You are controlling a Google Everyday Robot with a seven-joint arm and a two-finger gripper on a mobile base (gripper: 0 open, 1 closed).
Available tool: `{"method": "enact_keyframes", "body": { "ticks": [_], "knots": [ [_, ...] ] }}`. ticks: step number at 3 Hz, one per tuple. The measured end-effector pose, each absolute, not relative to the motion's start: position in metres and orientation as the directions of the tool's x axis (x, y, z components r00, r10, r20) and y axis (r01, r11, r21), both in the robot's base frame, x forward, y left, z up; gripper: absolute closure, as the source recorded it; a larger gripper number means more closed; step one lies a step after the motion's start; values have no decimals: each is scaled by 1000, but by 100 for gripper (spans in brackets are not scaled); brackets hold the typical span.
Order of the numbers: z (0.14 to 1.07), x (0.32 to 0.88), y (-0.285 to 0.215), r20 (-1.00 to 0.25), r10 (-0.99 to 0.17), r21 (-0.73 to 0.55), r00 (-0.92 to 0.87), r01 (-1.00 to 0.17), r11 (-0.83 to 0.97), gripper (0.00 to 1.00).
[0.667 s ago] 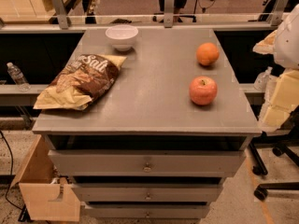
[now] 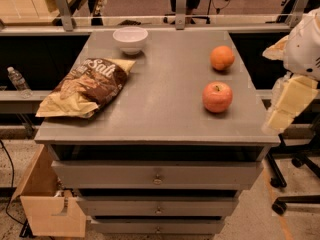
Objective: Move apple near brown chip bag
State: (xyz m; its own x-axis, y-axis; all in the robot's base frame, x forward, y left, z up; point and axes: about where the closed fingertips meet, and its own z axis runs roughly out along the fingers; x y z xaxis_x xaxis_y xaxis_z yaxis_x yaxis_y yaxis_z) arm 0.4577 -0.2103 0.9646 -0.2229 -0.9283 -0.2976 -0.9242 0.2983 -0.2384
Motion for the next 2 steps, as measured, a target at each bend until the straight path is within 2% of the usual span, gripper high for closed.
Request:
{"method": "enact_keyframes", "body": {
  "ticks": [2],
  "knots": [
    [911,522,-195,-529,-803,-155,-274,-900,409,0]
  ]
}}
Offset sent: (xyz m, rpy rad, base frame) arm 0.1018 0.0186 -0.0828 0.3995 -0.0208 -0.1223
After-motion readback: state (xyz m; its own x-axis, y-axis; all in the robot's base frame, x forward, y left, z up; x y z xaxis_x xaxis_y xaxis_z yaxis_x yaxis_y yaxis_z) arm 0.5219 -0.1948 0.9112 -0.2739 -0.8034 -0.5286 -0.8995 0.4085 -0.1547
